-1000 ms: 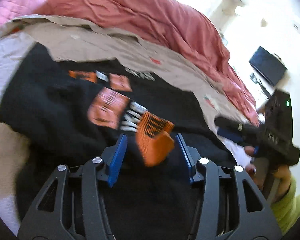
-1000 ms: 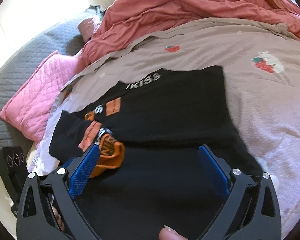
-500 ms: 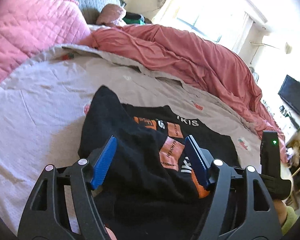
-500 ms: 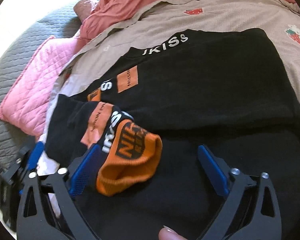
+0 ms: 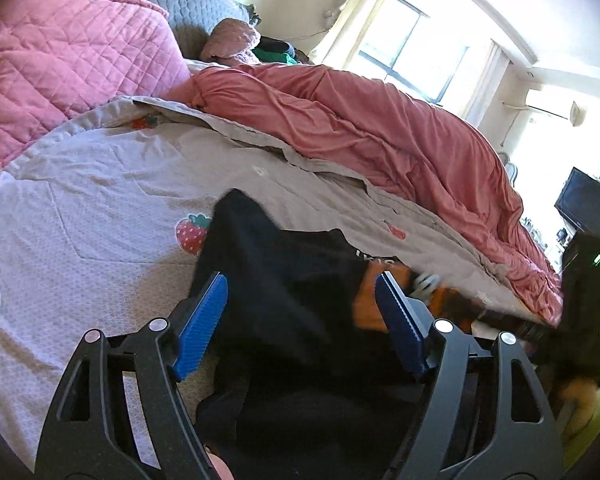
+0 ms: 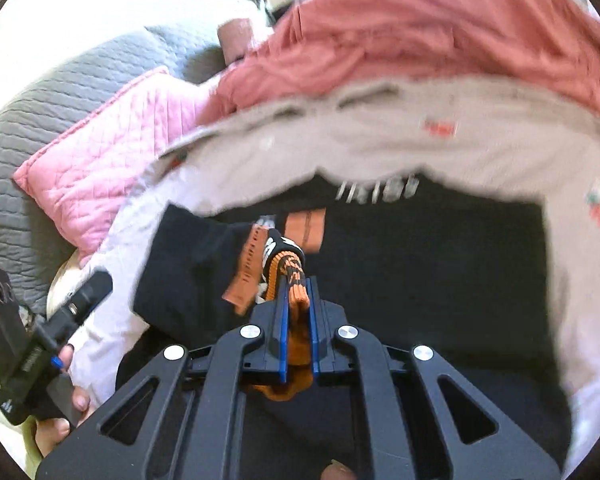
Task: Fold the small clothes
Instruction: 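Grasp the orange cuff of the folded sleeve with the right tool, then lay the cuff flat on the shirt body and open the right tool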
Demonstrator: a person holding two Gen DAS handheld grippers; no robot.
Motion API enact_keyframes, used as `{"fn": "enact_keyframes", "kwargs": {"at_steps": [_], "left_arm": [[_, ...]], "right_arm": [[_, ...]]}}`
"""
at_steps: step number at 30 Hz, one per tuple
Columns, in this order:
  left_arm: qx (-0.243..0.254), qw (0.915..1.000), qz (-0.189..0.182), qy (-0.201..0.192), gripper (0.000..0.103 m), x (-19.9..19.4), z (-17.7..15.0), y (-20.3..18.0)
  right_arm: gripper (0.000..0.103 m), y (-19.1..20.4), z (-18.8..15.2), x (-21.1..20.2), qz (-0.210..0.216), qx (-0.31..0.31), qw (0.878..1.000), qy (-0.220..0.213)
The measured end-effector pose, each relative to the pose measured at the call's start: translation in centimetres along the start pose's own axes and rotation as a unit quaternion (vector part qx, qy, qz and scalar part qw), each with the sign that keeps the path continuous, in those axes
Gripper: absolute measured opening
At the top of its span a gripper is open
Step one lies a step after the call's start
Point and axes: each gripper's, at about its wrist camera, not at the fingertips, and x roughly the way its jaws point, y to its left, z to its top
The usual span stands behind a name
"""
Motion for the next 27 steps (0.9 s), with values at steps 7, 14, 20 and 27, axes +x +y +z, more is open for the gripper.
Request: {"fn": "enact_keyframes", "kwargs": {"at_steps": [7,14,20,27], "left_arm": [[0.017,0.9998,0.004,0.01,0.068,0.4,-0.4,-0.6],[0.036,0.998,0.006,0.052,0.073,1.8,-0.6,-1.7],[0.08,0.9891,0.049,0.114,0.076,4.6,1.6,-4.3],[0.101,0.984,0.044,0.14,0.076,11.2,1.3,-5.1]], "right_arm": [[0.007,-5.0,3.4,0.1,-0.089,-0.034,0.995,-0.009],[0.008,-9.0,2.1,4.3,-0.131,-0.023,0.99,0.041],[0.011,-9.9,1.3,5.5,-0.16,-0.019,0.986,0.051],[0.014,-10.8,0.8,6.9,-0.197,-0.033,0.977,0.072]]}}
